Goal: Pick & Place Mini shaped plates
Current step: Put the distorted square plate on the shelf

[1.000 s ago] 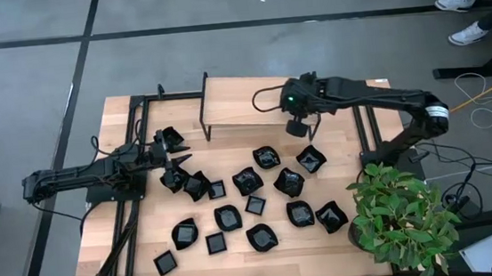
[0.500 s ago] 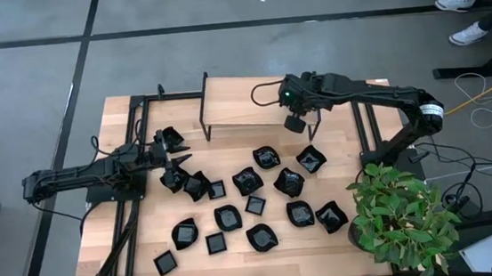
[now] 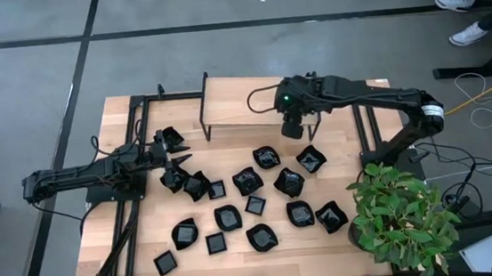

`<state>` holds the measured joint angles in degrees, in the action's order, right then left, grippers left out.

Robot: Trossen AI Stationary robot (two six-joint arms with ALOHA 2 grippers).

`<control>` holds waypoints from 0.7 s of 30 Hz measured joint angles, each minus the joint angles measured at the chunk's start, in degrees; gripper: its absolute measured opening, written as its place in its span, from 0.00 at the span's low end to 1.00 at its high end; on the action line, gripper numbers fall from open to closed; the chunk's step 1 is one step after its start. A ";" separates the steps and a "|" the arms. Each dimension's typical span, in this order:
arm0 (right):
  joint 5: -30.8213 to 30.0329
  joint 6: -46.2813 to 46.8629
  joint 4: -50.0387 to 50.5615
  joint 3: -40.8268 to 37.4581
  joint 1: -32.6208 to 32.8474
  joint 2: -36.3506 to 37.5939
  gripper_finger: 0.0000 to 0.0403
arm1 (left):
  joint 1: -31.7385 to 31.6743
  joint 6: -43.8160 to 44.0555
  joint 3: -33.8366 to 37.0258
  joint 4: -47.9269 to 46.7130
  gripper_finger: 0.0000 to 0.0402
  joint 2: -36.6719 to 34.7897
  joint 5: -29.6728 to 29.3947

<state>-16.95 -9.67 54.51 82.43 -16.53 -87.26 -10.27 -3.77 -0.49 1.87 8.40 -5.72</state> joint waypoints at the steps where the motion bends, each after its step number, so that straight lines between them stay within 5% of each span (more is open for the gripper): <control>1: -0.21 -0.57 -0.51 0.17 1.01 0.00 0.42 | 0.00 0.00 0.02 0.00 0.26 0.01 0.00; 21: 11.13 -10.21 -2.85 -0.17 18.86 0.02 0.45 | 0.01 0.00 0.00 0.00 0.26 0.01 0.00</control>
<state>-5.82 -19.88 51.66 82.26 2.32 -87.24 -10.26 -3.77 -0.49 1.87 8.40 -5.72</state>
